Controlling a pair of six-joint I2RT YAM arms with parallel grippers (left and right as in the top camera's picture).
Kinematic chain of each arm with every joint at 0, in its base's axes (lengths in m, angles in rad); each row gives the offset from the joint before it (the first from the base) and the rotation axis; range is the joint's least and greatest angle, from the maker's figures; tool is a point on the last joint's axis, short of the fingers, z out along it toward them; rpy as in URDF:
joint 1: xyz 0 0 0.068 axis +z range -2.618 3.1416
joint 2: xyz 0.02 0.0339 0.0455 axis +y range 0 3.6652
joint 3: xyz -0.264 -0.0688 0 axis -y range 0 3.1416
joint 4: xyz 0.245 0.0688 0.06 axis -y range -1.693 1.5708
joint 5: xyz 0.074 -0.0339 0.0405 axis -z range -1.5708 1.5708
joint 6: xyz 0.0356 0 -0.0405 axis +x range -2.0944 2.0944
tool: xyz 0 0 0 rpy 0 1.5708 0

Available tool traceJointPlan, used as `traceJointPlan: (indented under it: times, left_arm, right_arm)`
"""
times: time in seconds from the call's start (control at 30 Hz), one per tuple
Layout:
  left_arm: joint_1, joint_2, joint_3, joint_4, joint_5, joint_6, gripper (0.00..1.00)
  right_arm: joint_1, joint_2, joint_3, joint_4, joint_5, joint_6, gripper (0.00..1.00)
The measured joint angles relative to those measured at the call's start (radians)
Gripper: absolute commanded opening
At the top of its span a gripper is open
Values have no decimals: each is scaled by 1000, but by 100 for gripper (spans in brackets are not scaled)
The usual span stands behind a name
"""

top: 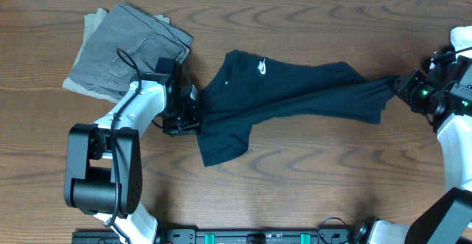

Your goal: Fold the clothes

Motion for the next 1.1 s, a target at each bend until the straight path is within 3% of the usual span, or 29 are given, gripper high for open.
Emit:
traceJointPlan:
  times: [0.1,0.17,0.2,0.37,0.5,0.6,0.7,0.83,1.1]
  left_arm:
    - [0,0,0,0,0,0,6]
    - [0,0,0,0,0,0,6]
    - [0,0,0,0,0,0,6]
    - [0,0,0,0,0,0,6]
    - [0,0,0,0,0,0,6]
    - [0,0,0,0,0,0,6]
    - [0,0,0,0,0,0,6]
    - [0,0,0,1,0,0,7]
    - [0,0,0,0,0,0,7]
  right_arm:
    - [8,42,0,55,3,23,23]
    - [14,83,0,104,10,29,52]
    - [16,102,0,120,12,31,55]
    - [24,173,0,101,19,8,56]
    - [24,179,0,-41,26,-38,55]
    - [24,179,0,-186,71,-64,50]
    - [24,179,-16,-260,152,-77,33]
    - [24,179,-95,-156,207,-69,29]
    - [24,175,-229,127,179,-17,35]
